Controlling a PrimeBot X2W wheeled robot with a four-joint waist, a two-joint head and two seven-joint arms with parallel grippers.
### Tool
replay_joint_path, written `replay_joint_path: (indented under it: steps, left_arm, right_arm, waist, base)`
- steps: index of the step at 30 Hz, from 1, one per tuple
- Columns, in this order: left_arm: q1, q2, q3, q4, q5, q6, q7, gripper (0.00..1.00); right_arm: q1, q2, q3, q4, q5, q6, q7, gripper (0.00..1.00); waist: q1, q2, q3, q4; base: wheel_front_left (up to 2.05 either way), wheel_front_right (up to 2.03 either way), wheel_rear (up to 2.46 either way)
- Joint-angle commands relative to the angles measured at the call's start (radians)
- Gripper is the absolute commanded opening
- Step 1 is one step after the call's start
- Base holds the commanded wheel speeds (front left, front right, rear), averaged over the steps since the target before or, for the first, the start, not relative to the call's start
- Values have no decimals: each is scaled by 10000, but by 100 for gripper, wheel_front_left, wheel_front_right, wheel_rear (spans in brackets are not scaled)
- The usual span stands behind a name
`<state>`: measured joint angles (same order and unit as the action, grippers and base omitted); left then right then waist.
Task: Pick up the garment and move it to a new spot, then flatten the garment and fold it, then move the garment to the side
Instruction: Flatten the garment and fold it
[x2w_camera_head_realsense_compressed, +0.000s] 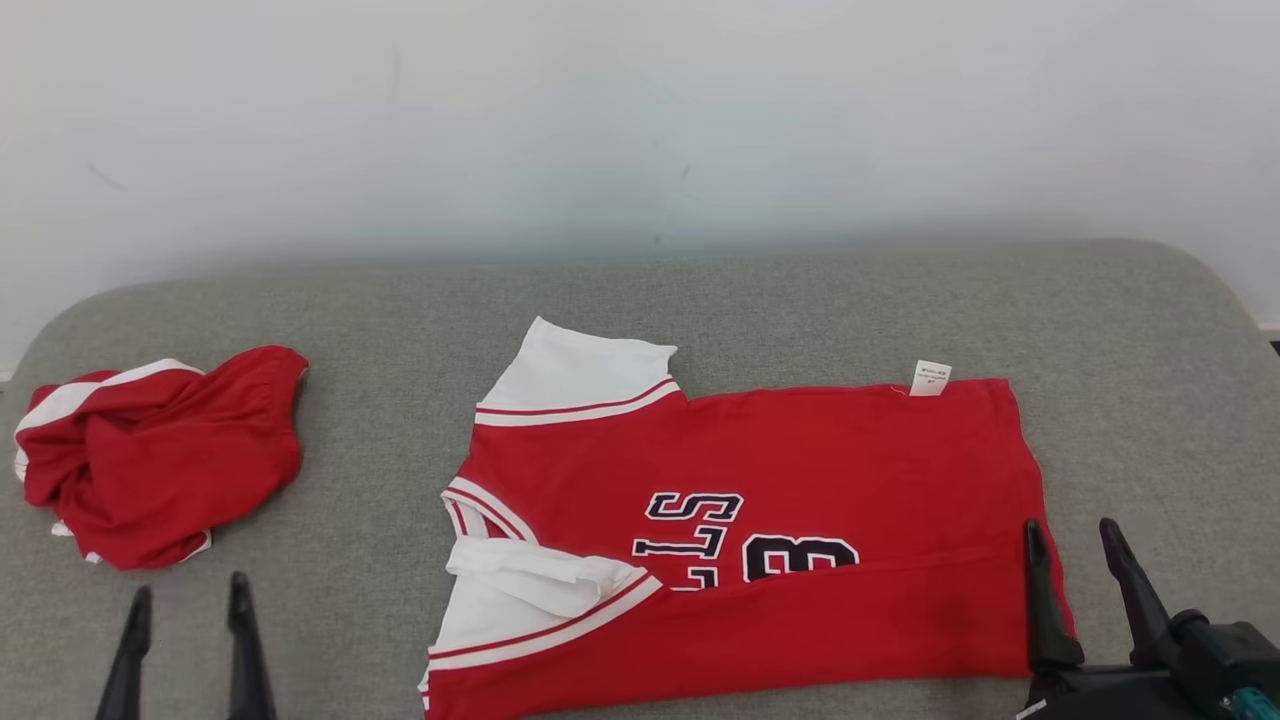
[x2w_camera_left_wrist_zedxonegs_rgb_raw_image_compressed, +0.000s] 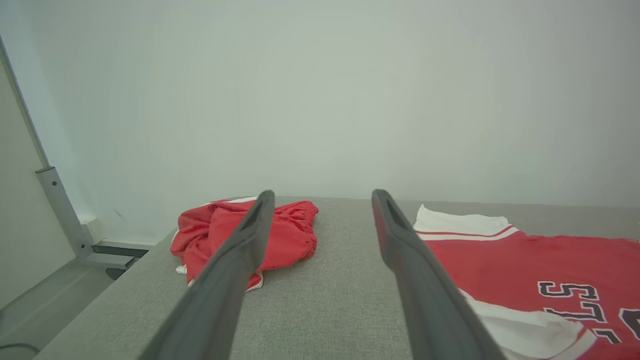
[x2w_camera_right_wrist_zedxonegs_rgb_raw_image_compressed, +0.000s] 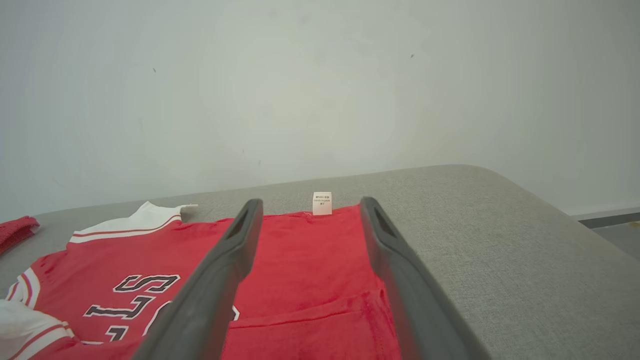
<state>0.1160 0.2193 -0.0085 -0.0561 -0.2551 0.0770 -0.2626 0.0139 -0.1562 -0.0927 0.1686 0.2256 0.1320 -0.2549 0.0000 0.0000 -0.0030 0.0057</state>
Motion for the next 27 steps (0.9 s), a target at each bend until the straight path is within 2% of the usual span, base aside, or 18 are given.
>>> replay_joint_path:
  steps: [1,8,15,27]
  left_arm:
    - [204,-160,274,-42,5,-126,-29,100]
    - [541,-644,1036,456,486,-539,-30,100]
    - [507,-543,828,1153,1250,-760,-30,100]
    - [92,-739,803,1303,1141,-1172,-30,100]
  right_arm:
    - [119,91,-31,23,-115,-28,-50,100]
    - [256,172,6,140,-401,-28,-85,100]
    - [278,147,60,276,-592,-28,-82,100]
    - [75,162,103,351,-792,-28,169,100]
  waist:
    - [0,0,-19,42]
    - [0,0,-61,173]
    - [0,0,-84,227]
    - [0,0,122,-49]
  base:
    - [0,0,0]
    - [0,0,0]
    - [0,0,0]
    - [0,0,0]
